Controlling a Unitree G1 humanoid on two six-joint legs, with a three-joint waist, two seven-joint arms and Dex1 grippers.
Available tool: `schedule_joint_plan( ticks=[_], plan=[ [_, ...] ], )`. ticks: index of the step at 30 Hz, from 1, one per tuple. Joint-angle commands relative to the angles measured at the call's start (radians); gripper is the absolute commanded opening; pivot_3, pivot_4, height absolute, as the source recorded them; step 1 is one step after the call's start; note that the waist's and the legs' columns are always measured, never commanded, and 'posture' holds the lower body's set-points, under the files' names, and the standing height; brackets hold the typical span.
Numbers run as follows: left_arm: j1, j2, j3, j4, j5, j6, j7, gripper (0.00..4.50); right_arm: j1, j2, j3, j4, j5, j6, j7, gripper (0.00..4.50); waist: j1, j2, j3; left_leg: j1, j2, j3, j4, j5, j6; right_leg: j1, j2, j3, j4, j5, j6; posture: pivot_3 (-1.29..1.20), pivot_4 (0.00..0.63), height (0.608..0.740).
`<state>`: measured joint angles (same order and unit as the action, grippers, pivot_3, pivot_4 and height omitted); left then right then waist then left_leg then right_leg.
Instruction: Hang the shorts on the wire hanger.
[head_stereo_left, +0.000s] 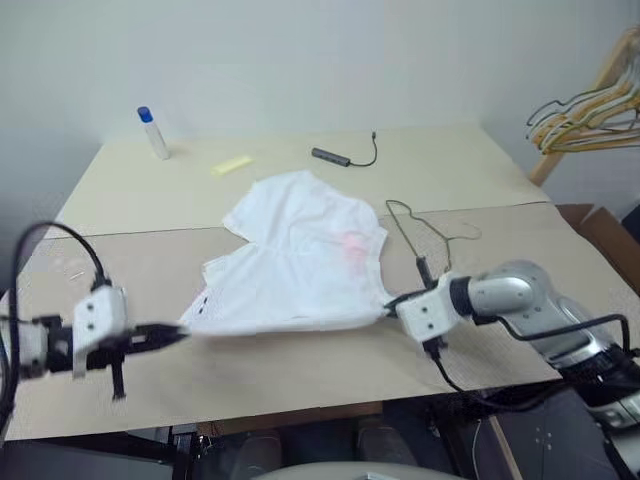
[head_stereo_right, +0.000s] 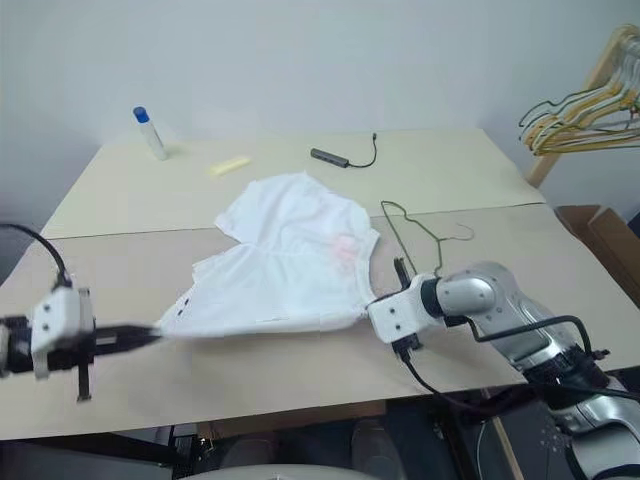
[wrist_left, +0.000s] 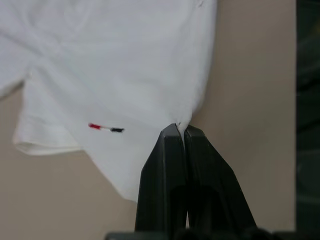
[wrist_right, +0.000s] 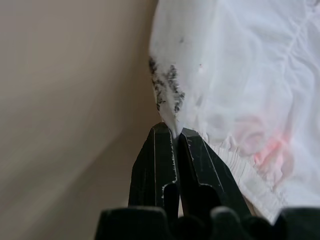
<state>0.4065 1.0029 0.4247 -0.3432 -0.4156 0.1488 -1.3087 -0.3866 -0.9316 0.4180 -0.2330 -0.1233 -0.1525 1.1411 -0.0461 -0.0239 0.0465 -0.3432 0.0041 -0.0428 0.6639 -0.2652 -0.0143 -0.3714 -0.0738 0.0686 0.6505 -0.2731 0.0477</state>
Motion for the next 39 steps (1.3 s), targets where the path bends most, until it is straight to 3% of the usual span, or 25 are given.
schedule_joint_plan(
  ticks=[1, 6, 10, 13, 17, 23, 25, 31, 36, 39],
  plan=[
    [0.084, 0.017, 0.072, -0.098, -0.002, -0.016, -0.060, 0.00, 0.015, -0.048, -0.043, -0.091, 0.057, 0.037, 0.078, 0.06, 0.011, 0.000, 0.000, 0.000, 0.000, 0.000, 0.000, 0.000, 0.000, 0.001, 0.000, 0.000, 0.000, 0.000, 0.000, 0.04, 0.000, 0.740],
    [0.199, 0.028, 0.113, -0.153, 0.033, -0.022, -0.121, 0.00, 0.045, -0.059, -0.041, -0.101, 0.053, 0.035, 0.109, 0.06, 0.037, -0.001, 0.001, 0.005, 0.002, 0.003, 0.000, 0.000, 0.000, 0.003, 0.000, -0.001, -0.002, -0.005, 0.004, 0.04, 0.000, 0.740],
    [0.162, 0.028, 0.092, -0.145, 0.050, -0.016, -0.093, 0.00, 0.054, -0.053, -0.041, -0.105, 0.029, 0.021, 0.096, 0.06, 0.041, -0.001, 0.001, 0.007, 0.003, 0.004, 0.000, 0.000, 0.000, 0.003, 0.002, -0.001, -0.002, -0.007, 0.000, 0.05, 0.000, 0.740],
    [0.099, 0.037, 0.041, -0.114, 0.110, -0.016, -0.044, 0.70, 0.074, -0.067, -0.065, -0.132, 0.060, 0.023, 0.105, 0.89, 0.044, -0.001, 0.001, 0.006, 0.004, 0.005, 0.000, 0.000, 0.000, 0.004, 0.003, 0.000, -0.002, -0.006, 0.003, 0.05, 0.000, 0.740],
    [0.068, 0.048, 0.032, -0.090, 0.107, -0.022, -0.062, 1.97, 0.080, -0.088, -0.081, -0.133, 0.064, 0.006, 0.133, 2.29, 0.038, -0.002, 0.001, 0.004, 0.005, 0.006, 0.000, 0.000, 0.000, 0.003, 0.004, 0.001, -0.002, -0.004, 0.005, 0.04, 0.000, 0.740],
    [-0.036, 0.061, 0.102, -0.091, -0.097, 0.078, -0.123, 3.96, 0.086, -0.097, -0.255, -0.152, 0.330, 0.225, 0.138, 4.46, 0.034, -0.002, 0.002, 0.005, 0.010, 0.007, 0.000, 0.000, 0.000, 0.003, 0.008, 0.001, -0.002, -0.003, 0.003, 0.03, 0.000, 0.740],
    [-0.118, 0.038, 0.088, -0.094, -0.162, 0.112, -0.081, 4.49, 0.028, -0.038, -0.282, -0.111, 0.342, 0.400, 0.042, 4.50, 0.033, -0.002, 0.002, 0.006, 0.011, 0.007, 0.000, 0.000, 0.000, 0.003, 0.009, 0.001, -0.002, -0.003, 0.002, 0.03, 0.000, 0.740],
    [-0.344, -0.071, -0.021, -0.161, -0.333, 0.215, 0.058, 4.49, -0.192, 0.185, -0.289, 0.167, 0.289, 0.980, -0.294, 4.50, 0.026, -0.004, 0.001, 0.005, 0.013, 0.007, 0.000, -0.001, 0.000, 0.002, 0.013, 0.003, -0.003, 0.002, -0.003, 0.01, 0.000, 0.740],
    [-0.391, -0.090, -0.091, -0.175, -0.321, 0.224, 0.081, 4.49, -0.245, 0.298, -0.304, 0.360, 0.247, 1.075, -0.455, 4.50, 0.029, -0.003, 0.000, -0.014, 0.012, 0.007, 0.000, -0.001, -0.001, -0.018, 0.014, 0.003, -0.001, 0.007, -0.010, 0.00, 0.000, 0.740],
    [-0.417, -0.095, -0.137, -0.170, -0.308, 0.218, 0.084, 4.49, -0.267, 0.362, -0.318, 0.475, 0.246, 1.076, -0.512, 4.50, 0.025, -0.002, 0.001, -0.015, 0.012, 0.007, 0.000, -0.001, -0.001, -0.018, 0.014, 0.003, -0.001, 0.008, -0.010, 0.00, 0.000, 0.740]
  ],
)
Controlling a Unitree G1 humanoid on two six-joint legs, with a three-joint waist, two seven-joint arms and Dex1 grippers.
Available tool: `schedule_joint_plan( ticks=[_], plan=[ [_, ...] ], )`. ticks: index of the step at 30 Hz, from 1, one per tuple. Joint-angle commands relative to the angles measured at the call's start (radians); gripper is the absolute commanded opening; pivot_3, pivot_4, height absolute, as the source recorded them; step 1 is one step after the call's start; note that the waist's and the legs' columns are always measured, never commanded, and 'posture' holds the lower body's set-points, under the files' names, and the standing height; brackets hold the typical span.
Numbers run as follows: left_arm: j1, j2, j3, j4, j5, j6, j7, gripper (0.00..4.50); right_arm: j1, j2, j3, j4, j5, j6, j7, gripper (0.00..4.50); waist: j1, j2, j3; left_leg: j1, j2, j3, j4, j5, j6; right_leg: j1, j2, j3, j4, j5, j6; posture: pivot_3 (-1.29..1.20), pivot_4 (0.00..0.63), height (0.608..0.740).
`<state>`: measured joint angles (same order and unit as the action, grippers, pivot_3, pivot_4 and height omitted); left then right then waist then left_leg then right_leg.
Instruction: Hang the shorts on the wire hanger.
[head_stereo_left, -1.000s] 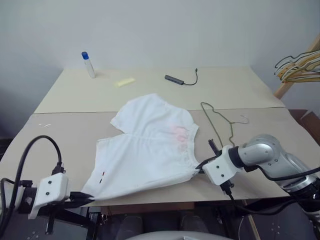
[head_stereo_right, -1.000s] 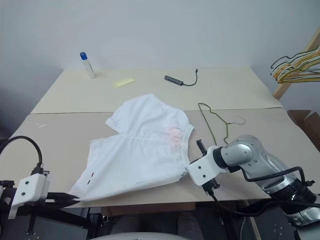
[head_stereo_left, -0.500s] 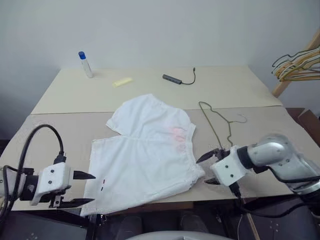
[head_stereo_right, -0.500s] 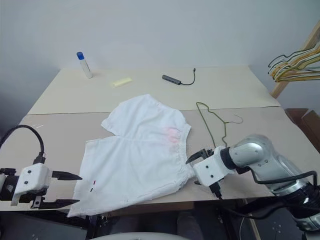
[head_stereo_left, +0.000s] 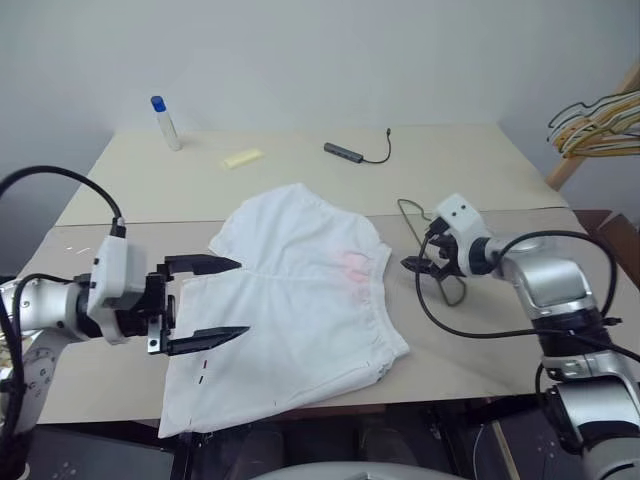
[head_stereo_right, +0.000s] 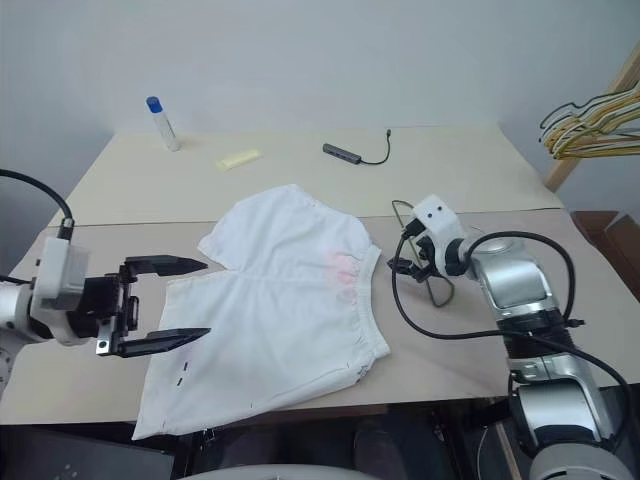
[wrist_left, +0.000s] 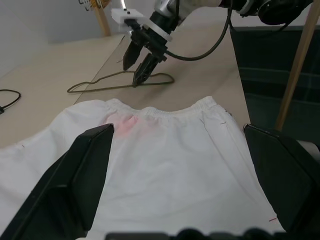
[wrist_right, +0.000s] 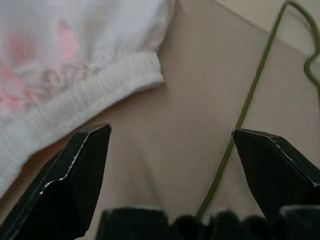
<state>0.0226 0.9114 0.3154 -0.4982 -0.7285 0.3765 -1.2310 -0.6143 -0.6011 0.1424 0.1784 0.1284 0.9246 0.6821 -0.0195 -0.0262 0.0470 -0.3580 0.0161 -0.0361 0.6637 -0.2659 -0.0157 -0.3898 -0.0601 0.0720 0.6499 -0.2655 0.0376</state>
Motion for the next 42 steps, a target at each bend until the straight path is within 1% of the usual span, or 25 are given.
schedule_joint_plan(
  ticks=[1, 6, 12, 16, 19, 20, 21, 22, 26, 28, 31, 34, 35, 36, 38, 39, 40, 42],
  plan=[
    [-0.045, -0.007, -0.042, -0.016, 0.000, -0.007, 0.007, 4.49, -0.043, 0.046, -0.044, 0.094, -0.007, -0.008, -0.065, 4.50, -0.004, 0.000, 0.000, 0.000, 0.000, 0.000, 0.000, 0.000, 0.000, 0.001, 0.000, 0.000, 0.000, 0.000, 0.000, 0.01, 0.000, 0.740],
    [-0.100, -0.025, -0.090, -0.010, 0.004, -0.008, 0.022, 4.49, -0.040, 0.074, -0.038, 0.159, -0.015, -0.034, -0.093, 4.50, -0.016, 0.000, 0.000, 0.001, 0.000, 0.000, 0.000, 0.000, 0.000, 0.002, 0.001, 0.000, 0.000, 0.000, 0.000, 0.01, 0.000, 0.740],
    [-0.103, -0.028, -0.089, -0.006, 0.002, -0.015, 0.020, 4.49, -0.034, 0.079, -0.055, 0.191, -0.031, -0.084, -0.158, 4.50, -0.028, 0.000, 0.000, 0.002, 0.000, 0.000, 0.000, 0.000, 0.000, 0.002, 0.001, 0.000, -0.001, 0.000, 0.001, 0.01, 0.000, 0.740],
    [-0.102, -0.030, -0.090, 0.000, 0.007, -0.020, 0.017, 4.49, -0.049, 0.070, -0.058, 0.215, -0.005, -0.012, -0.115, 4.50, -0.028, 0.000, 0.000, 0.002, 0.000, 0.000, 0.000, 0.000, 0.000, 0.002, 0.001, 0.000, -0.001, 0.000, 0.001, 0.01, 0.000, 0.740],
    [-0.110, -0.035, -0.098, -0.001, 0.007, -0.020, 0.021, 4.50, -0.041, 0.064, -0.011, 0.227, -0.020, 0.017, -0.081, 3.93, -0.028, 0.000, 0.000, 0.002, 0.000, 0.000, 0.000, 0.000, 0.000, 0.002, 0.001, 0.001, -0.001, 0.000, 0.001, 0.01, 0.000, 0.740],
    [-0.111, -0.036, -0.099, -0.002, 0.007, -0.021, 0.021, 4.50, -0.038, 0.064, 0.001, 0.228, -0.030, 0.019, -0.080, 3.61, -0.028, 0.000, 0.000, 0.002, 0.000, 0.000, 0.000, 0.000, 0.000, 0.003, 0.001, 0.000, -0.001, 0.000, 0.001, 0.01, 0.000, 0.740],
    [-0.111, -0.038, -0.099, -0.003, 0.008, -0.021, 0.022, 4.50, -0.038, 0.068, 0.001, 0.231, -0.033, 0.024, -0.084, 3.20, -0.028, 0.000, 0.000, 0.002, 0.000, 0.000, 0.000, 0.000, 0.000, 0.003, 0.001, 0.000, -0.001, 0.000, 0.001, 0.01, 0.000, 0.740],
    [-0.111, -0.039, -0.099, -0.004, 0.009, -0.021, 0.023, 4.50, -0.038, 0.071, 0.002, 0.232, -0.039, 0.027, -0.089, 3.01, -0.028, 0.000, -0.001, 0.003, 0.000, 0.000, 0.000, 0.000, 0.000, 0.003, 0.001, 0.000, -0.001, 0.000, 0.001, 0.01, 0.000, 0.740],
    [-0.110, -0.045, -0.097, -0.009, 0.012, -0.020, 0.029, 4.50, -0.039, 0.077, 0.005, 0.246, -0.052, 0.025, -0.097, 1.60, -0.028, -0.001, -0.002, 0.004, 0.000, 0.000, 0.000, 0.000, 0.000, 0.004, 0.001, 0.001, -0.001, 0.000, 0.001, 0.01, 0.000, 0.740],
    [-0.110, -0.049, -0.096, -0.010, 0.014, -0.020, 0.034, 4.50, -0.038, 0.078, 0.009, 0.248, -0.061, 0.021, -0.097, 0.98, -0.028, -0.001, -0.002, 0.004, 0.000, 0.000, 0.000, 0.000, 0.000, 0.004, 0.001, 0.001, -0.001, 0.000, 0.001, 0.01, 0.000, 0.740],
    [-0.128, -0.072, -0.107, -0.002, 0.039, -0.020, 0.079, 4.50, -0.035, 0.082, 0.003, 0.246, -0.070, 0.011, -0.106, 0.01, -0.027, -0.002, -0.002, 0.004, 0.000, 0.000, 0.000, 0.000, 0.000, 0.004, 0.001, 0.001, -0.001, 0.000, 0.001, 0.01, 0.000, 0.740],
    [-0.206, -0.138, -0.165, 0.041, 0.165, 0.034, 0.293, 4.50, -0.048, 0.109, -0.069, 0.200, -0.068, -0.005, -0.186, 0.01, -0.025, -0.002, -0.003, 0.005, 0.000, 0.000, 0.000, 0.000, 0.000, 0.005, 0.001, 0.000, -0.001, 0.000, 0.001, 0.01, 0.000, 0.740],
    [-0.223, -0.155, -0.178, 0.050, 0.191, 0.048, 0.339, 4.50, -0.050, 0.114, -0.080, 0.186, -0.070, -0.005, -0.204, 0.01, -0.025, -0.002, -0.003, 0.005, 0.000, -0.001, 0.000, 0.000, 0.000, 0.006, 0.001, 0.000, -0.001, 0.001, 0.001, 0.01, 0.000, 0.740],
    [-0.249, -0.202, -0.181, 0.064, 0.185, 0.086, 0.410, 4.50, -0.047, 0.119, -0.095, 0.136, -0.067, -0.010, -0.219, 0.01, -0.026, -0.002, -0.003, 0.005, 0.000, -0.001, 0.000, 0.001, 0.000, 0.005, 0.001, 0.001, -0.001, 0.001, 0.002, 0.00, 0.000, 0.740],
    [-0.296, -0.286, -0.170, 0.082, 0.134, 0.189, 0.534, 4.50, -0.034, 0.126, -0.112, 0.038, -0.059, -0.025, -0.236, 0.01, -0.025, -0.001, -0.002, 0.004, 0.000, -0.001, 0.000, 0.001, -0.001, 0.005, 0.001, 0.001, -0.001, 0.002, 0.002, 0.00, 0.000, 0.740],
    [-0.319, -0.347, -0.155, 0.092, 0.094, 0.238, 0.603, 4.50, -0.023, 0.132, -0.120, -0.023, -0.053, -0.035, -0.242, 0.01, -0.027, -0.001, -0.002, 0.003, -0.001, -0.001, 0.001, 0.001, -0.001, 0.004, 0.001, 0.001, 0.000, 0.002, 0.002, 0.00, 0.000, 0.740],
    [-0.333, -0.384, -0.143, 0.095, 0.068, 0.271, 0.645, 4.50, -0.015, 0.136, -0.125, -0.062, -0.049, -0.038, -0.246, 0.01, -0.027, -0.001, -0.002, 0.002, 0.000, -0.002, 0.001, 0.001, -0.001, 0.003, 0.002, 0.002, -0.001, 0.002, 0.002, -0.01, 0.000, 0.740],
    [-0.357, -0.513, -0.099, 0.119, -0.088, 0.366, 0.757, 4.50, 0.025, 0.144, -0.112, -0.211, -0.040, -0.093, -0.231, 0.01, -0.028, -0.001, -0.002, 0.000, -0.001, -0.003, 0.001, 0.001, -0.001, 0.002, 0.001, 0.001, 0.000, 0.003, 0.002, -0.01, 0.000, 0.740]
  ],
)
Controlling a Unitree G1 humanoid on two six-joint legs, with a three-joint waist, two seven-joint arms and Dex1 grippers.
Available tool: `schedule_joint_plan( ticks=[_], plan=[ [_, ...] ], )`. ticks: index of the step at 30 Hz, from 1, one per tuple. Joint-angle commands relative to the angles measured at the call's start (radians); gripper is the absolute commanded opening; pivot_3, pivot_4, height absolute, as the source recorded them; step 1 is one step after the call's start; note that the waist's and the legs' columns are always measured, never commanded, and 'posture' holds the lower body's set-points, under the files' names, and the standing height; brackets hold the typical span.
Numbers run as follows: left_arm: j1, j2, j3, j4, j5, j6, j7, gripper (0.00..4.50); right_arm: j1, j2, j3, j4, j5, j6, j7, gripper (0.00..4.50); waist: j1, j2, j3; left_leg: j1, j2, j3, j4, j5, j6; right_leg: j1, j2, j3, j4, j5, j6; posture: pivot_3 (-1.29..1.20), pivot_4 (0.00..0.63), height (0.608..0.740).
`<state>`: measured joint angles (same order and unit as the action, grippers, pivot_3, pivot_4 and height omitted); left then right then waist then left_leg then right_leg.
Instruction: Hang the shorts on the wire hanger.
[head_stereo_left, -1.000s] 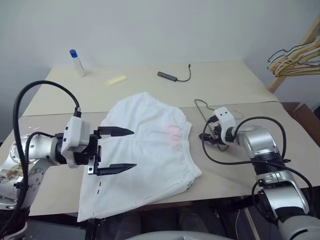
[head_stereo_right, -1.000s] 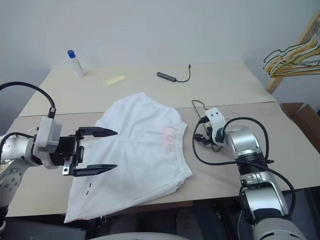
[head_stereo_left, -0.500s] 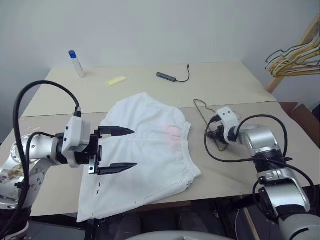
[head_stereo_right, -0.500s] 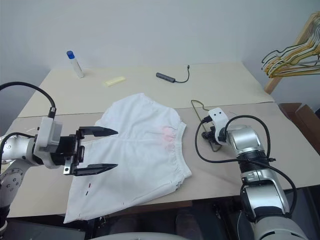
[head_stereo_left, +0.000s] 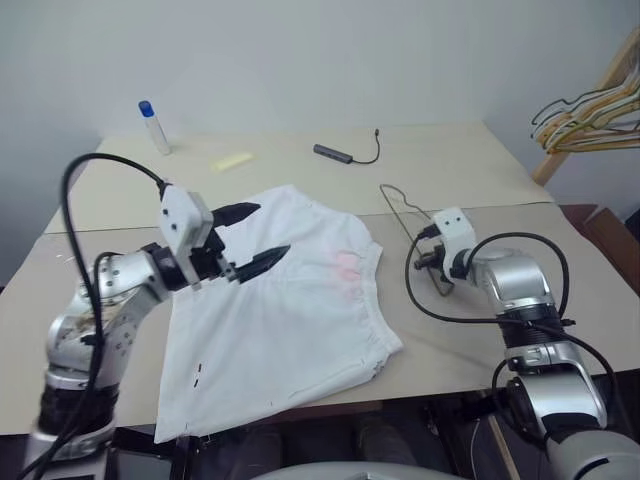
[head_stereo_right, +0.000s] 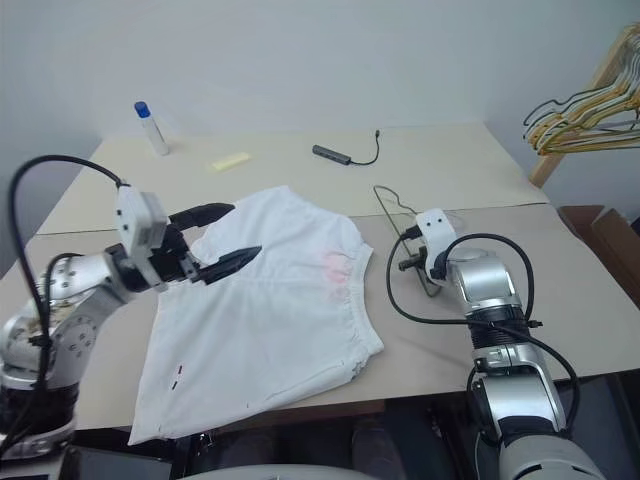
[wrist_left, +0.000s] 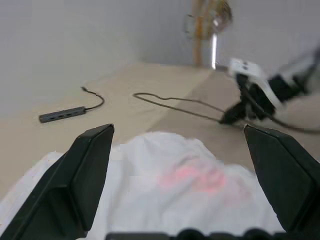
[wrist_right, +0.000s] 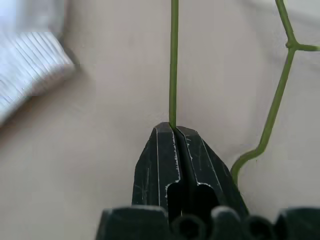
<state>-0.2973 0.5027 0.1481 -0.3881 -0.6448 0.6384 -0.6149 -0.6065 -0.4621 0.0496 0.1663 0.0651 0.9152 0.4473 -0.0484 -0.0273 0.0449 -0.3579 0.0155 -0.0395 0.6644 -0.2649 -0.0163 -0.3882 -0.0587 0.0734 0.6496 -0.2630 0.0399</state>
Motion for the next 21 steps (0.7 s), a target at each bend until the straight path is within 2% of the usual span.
schedule_joint_plan(
  ticks=[1, 5, 7, 10, 13, 21],
  plan=[
    [-0.045, -0.164, 0.090, 0.021, -0.255, 0.144, 0.195, 4.50, 0.040, 0.007, -0.005, -0.266, 0.024, -0.121, 0.016, 0.01, 0.002, 0.000, 0.000, -0.001, 0.000, -0.001, 0.000, 0.000, 0.000, 0.000, -0.001, 0.000, 0.000, 0.000, 0.000, -0.01, 0.000, 0.740],
    [-0.081, -0.318, 0.158, 0.077, -0.456, 0.227, 0.395, 4.50, 0.110, 0.008, 0.030, -0.404, 0.039, -0.266, 0.075, 0.01, 0.002, 0.000, 0.000, -0.002, -0.001, -0.003, 0.001, 0.000, 0.000, 0.000, -0.001, -0.001, 0.000, 0.001, 0.001, -0.02, 0.000, 0.740],
    [-0.100, -0.385, 0.154, 0.102, -0.482, 0.219, 0.472, 4.50, 0.150, 0.015, 0.052, -0.460, 0.036, -0.371, 0.093, 0.01, 0.004, 0.000, 0.000, -0.002, -0.001, -0.003, 0.003, 0.000, 0.000, 0.001, -0.001, -0.002, 0.000, 0.001, 0.001, -0.02, 0.000, 0.740],
    [-0.122, -0.433, 0.142, 0.118, -0.484, 0.202, 0.536, 4.50, 0.186, 0.011, 0.078, -0.498, 0.024, -0.485, 0.116, 0.01, 0.005, 0.000, 0.000, -0.002, -0.002, -0.003, 0.005, 0.000, -0.001, 0.001, -0.001, -0.002, -0.001, 0.002, 0.002, -0.02, 0.000, 0.740],
    [-0.144, -0.450, 0.135, 0.115, -0.492, 0.186, 0.540, 4.50, 0.205, -0.002, 0.097, -0.524, 0.032, -0.522, 0.152, 0.01, 0.004, 0.000, 0.000, -0.002, -0.002, -0.003, 0.005, 0.001, -0.001, 0.001, -0.001, -0.002, -0.001, 0.002, 0.002, -0.02, 0.000, 0.740],
    [-0.153, -0.393, 0.069, 0.087, -0.401, 0.137, 0.451, 4.50, 0.232, -0.027, 0.112, -0.532, 0.023, -0.613, 0.208, 0.01, 0.003, 0.000, 0.000, -0.002, -0.003, -0.003, 0.005, 0.001, -0.002, 0.001, 0.000, -0.002, -0.002, 0.003, 0.001, -0.03, 0.000, 0.740]
  ],
)
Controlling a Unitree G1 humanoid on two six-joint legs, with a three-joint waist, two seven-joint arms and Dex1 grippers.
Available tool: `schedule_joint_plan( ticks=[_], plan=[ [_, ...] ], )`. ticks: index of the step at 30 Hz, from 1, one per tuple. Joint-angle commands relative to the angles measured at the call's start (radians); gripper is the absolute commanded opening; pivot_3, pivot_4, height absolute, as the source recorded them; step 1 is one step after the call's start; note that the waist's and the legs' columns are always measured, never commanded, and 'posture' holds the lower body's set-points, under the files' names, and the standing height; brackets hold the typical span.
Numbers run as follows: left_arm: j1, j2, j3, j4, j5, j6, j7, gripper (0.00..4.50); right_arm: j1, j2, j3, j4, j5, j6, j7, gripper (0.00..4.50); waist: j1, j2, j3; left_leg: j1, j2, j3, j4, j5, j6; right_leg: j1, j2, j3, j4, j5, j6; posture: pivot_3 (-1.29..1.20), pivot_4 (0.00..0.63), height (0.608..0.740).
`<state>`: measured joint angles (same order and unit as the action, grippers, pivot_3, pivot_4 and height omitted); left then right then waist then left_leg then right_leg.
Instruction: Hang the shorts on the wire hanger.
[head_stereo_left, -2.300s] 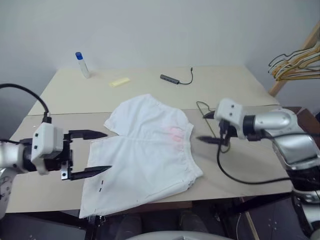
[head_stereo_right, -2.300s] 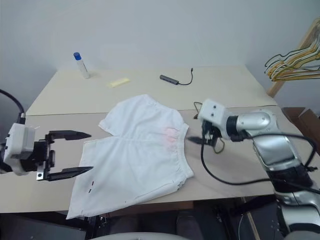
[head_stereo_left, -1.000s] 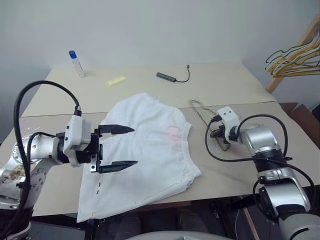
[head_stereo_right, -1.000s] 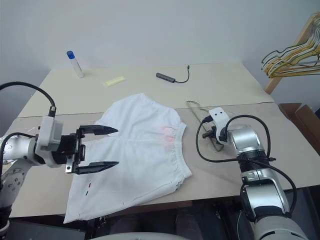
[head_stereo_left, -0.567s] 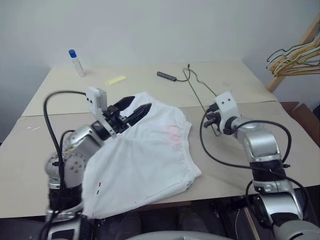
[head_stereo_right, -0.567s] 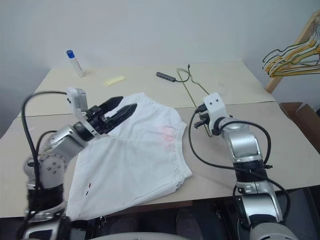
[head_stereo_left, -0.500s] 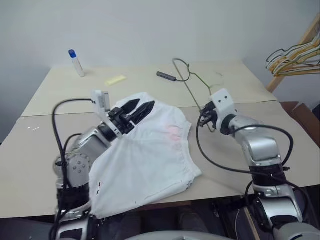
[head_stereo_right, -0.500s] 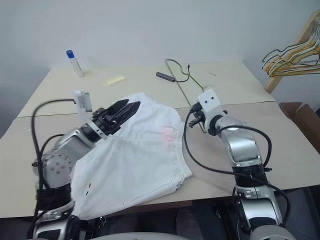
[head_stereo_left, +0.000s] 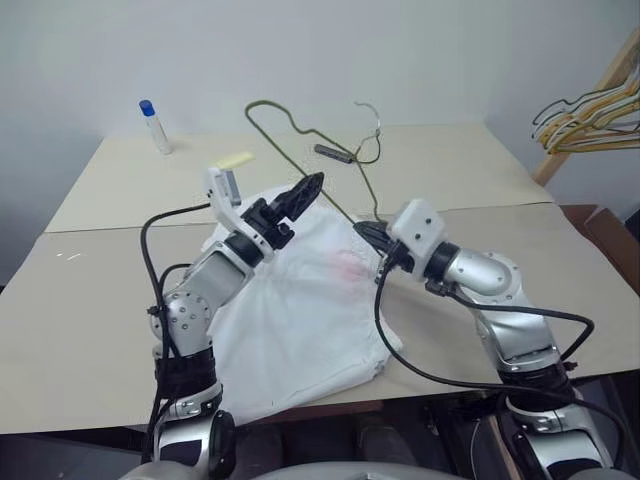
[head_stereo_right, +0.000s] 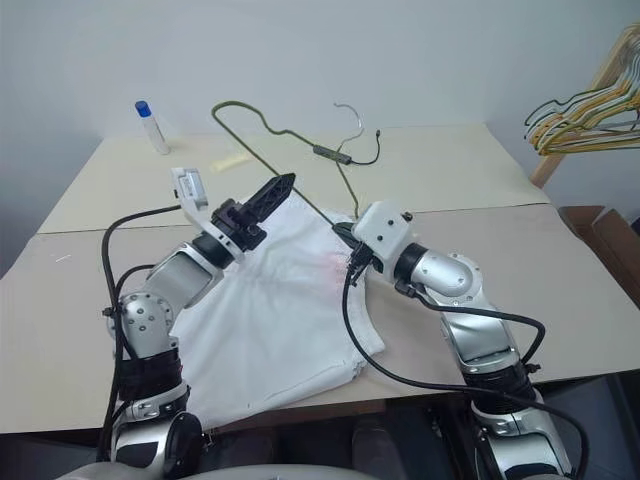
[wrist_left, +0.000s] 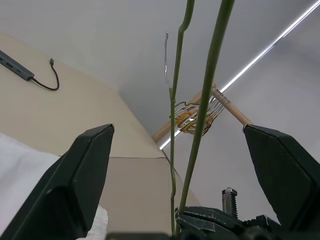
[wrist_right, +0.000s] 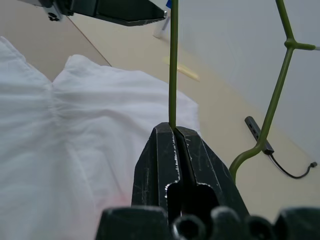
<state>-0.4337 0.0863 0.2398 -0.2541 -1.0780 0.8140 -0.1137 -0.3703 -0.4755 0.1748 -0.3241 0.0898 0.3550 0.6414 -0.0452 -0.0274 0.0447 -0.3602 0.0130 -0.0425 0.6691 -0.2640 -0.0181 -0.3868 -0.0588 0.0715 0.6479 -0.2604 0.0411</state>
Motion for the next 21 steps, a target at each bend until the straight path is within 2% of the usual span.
schedule_joint_plan(
  ticks=[1, 4, 15, 16, 20, 21],
  plan=[
    [-0.019, 0.026, -0.032, -0.047, 0.045, -0.045, -0.049, 4.50, -0.003, -0.014, -0.014, -0.041, -0.002, -0.053, 0.013, 0.01, 0.000, 0.000, 0.000, 0.000, 0.000, 0.000, 0.000, 0.000, 0.000, 0.000, 0.000, 0.000, 0.000, 0.000, 0.000, -0.03, 0.000, 0.740],
    [-0.032, 0.006, -0.028, -0.025, 0.056, -0.068, -0.016, 3.91, -0.003, -0.014, -0.014, -0.036, -0.006, -0.061, 0.011, 0.00, 0.001, 0.000, 0.000, 0.000, 0.000, 0.000, 0.000, 0.000, 0.000, 0.000, 0.000, 0.000, 0.000, 0.000, 0.000, -0.03, 0.000, 0.740],
    [-0.032, -0.011, -0.029, -0.005, 0.089, -0.098, -0.001, 0.28, -0.003, -0.007, -0.002, -0.019, -0.042, -0.078, -0.004, 0.00, 0.001, 0.000, 0.000, 0.000, 0.000, 0.000, 0.000, 0.000, 0.000, 0.000, 0.000, 0.000, -0.001, 0.000, 0.000, -0.03, 0.000, 0.740],
    [-0.032, -0.011, -0.031, -0.005, 0.091, -0.098, -0.001, 0.06, -0.004, -0.005, 0.002, -0.017, -0.053, -0.087, -0.010, 0.00, 0.001, 0.000, 0.000, 0.000, 0.000, 0.000, 0.000, 0.000, 0.000, 0.000, 0.000, 0.000, -0.001, 0.000, 0.000, -0.03, 0.000, 0.740],
    [-0.027, -0.001, -0.062, -0.014, 0.148, -0.128, -0.016, 0.06, -0.008, -0.004, 0.022, 0.004, -0.118, -0.152, -0.041, 0.00, 0.001, 0.000, 0.000, 0.000, 0.000, 0.000, 0.000, 0.000, 0.000, 0.000, 0.000, 0.000, -0.001, 0.000, 0.000, -0.02, 0.000, 0.740],
    [-0.026, 0.000, -0.071, -0.017, 0.165, -0.140, -0.025, 0.02, -0.008, -0.003, 0.024, 0.008, -0.128, -0.174, -0.045, 0.25, 0.001, 0.000, 0.000, 0.000, 0.000, 0.000, 0.000, 0.000, 0.000, 0.000, 0.000, 0.000, -0.001, 0.000, 0.000, -0.02, 0.000, 0.740]
  ],
)
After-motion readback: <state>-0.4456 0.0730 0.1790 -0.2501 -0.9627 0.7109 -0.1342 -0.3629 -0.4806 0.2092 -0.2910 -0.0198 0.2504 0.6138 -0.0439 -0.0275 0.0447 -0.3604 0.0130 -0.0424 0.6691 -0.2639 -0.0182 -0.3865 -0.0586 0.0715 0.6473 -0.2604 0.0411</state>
